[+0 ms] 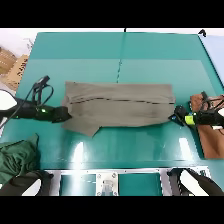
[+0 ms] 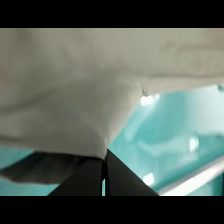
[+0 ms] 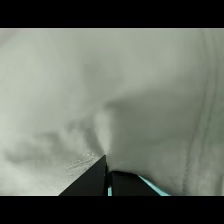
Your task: Fold the shirts.
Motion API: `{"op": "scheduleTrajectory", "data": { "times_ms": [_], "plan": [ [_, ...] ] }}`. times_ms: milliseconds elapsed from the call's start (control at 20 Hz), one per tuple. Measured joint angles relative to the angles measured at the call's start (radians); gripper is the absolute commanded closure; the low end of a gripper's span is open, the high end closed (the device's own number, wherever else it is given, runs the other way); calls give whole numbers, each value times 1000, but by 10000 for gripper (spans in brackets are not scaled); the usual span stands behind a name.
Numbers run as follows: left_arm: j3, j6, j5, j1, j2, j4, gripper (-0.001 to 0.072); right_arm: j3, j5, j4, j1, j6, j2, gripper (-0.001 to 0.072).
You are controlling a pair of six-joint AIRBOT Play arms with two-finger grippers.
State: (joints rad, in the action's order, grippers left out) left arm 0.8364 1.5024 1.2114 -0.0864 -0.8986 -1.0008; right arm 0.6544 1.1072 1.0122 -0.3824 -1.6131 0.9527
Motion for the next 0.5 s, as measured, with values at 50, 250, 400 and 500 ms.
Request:
{"op": "scheduleTrajectory", "data": {
  "times_ms": [50,250,400,500],
  "plan": [
    [29,-10,-23,0,-32,0,686,34,-6,-12,0,0,24,694],
    [187,-35,-123,0,-205,-12,686,185,-40,-53,4,11,179,694],
    [348,-42,-181,-1,-370,-16,685,319,-72,-88,27,29,333,694],
    [459,-46,-205,0,-489,-18,683,421,-99,-104,53,39,451,694]
  ]
}}
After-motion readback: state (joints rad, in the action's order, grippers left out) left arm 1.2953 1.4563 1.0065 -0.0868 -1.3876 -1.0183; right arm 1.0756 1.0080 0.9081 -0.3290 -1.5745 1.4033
